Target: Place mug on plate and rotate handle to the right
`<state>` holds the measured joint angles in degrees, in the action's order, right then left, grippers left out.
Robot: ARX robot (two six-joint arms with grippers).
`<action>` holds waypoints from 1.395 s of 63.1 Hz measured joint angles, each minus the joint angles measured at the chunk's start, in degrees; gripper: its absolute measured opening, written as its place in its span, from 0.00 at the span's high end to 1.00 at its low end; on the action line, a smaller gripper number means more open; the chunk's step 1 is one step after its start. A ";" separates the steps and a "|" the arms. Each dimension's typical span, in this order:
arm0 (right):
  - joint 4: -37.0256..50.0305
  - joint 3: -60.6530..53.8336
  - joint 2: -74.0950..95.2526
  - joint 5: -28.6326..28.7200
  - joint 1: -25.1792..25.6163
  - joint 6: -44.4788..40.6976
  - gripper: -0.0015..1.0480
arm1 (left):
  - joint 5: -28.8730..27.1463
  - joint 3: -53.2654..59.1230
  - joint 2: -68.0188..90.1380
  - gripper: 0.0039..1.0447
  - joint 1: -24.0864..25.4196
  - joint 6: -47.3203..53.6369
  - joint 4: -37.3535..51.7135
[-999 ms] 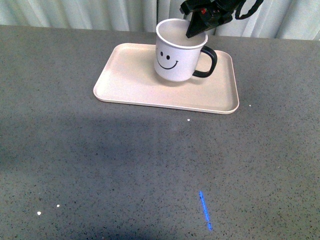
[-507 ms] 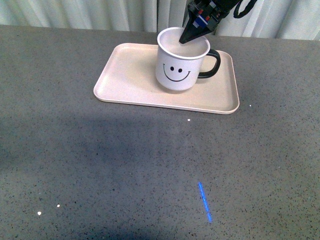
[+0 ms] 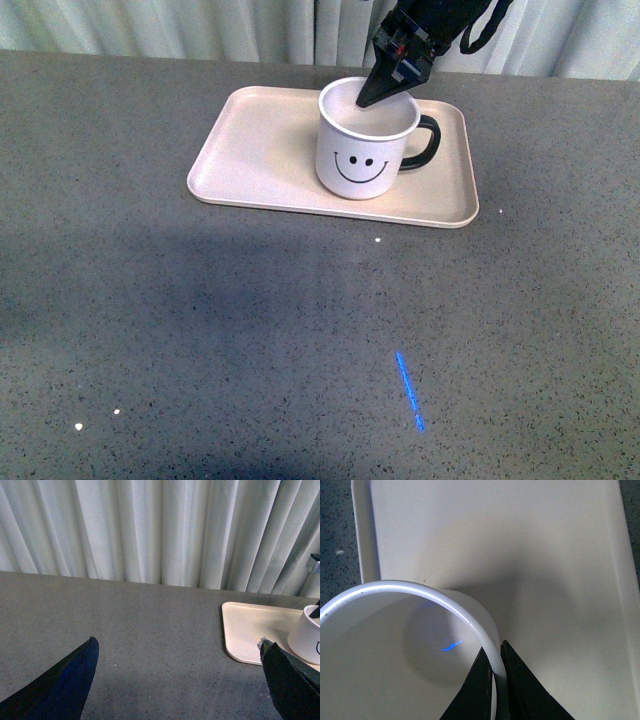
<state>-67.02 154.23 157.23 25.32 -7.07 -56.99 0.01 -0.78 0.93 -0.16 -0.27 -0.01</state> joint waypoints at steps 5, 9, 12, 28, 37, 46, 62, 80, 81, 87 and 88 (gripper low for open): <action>-1.66 1.49 0.92 -0.02 0.00 -1.38 0.93 | 0.00 0.00 0.00 0.09 0.00 0.00 0.00; -2.91 3.02 1.73 -0.22 0.00 -2.45 0.83 | 0.00 0.00 -0.02 0.09 0.00 -0.02 0.00; -3.32 3.23 1.92 -0.20 0.00 -3.21 0.76 | 0.00 0.00 0.00 0.09 0.00 -0.02 0.00; -7.63 9.22 4.61 -0.28 0.00 -5.46 0.43 | 0.00 0.00 0.00 0.09 0.00 0.00 0.00; -8.04 11.15 4.17 0.57 0.20 -5.90 0.18 | 0.00 0.00 -0.02 0.09 0.00 0.00 0.00; -4.94 7.06 -0.90 4.57 1.25 -5.53 0.08 | 0.00 0.00 0.00 0.09 0.00 0.00 0.00; 35.63 -40.59 -38.32 16.61 4.83 11.21 0.09 | 0.00 0.00 -0.02 0.09 0.00 0.00 0.00; 93.44 -82.88 -53.11 -26.56 2.75 45.40 0.41 | -0.02 0.00 -0.02 0.09 0.00 0.00 0.00; 97.15 -86.27 -54.45 -28.02 2.86 47.39 0.45 | -0.02 0.00 -0.02 0.09 0.00 0.00 0.00; 108.28 -98.44 -60.74 -28.57 3.45 52.78 0.60 | -0.02 0.00 -0.02 0.09 0.00 0.00 0.00; 109.77 -100.61 -62.12 -28.57 3.58 53.40 0.63 | 0.00 0.00 -0.02 0.09 0.00 0.00 0.00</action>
<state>42.74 53.63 95.11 -3.25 -3.49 -3.60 0.01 -0.78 0.91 -0.16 -0.27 -0.01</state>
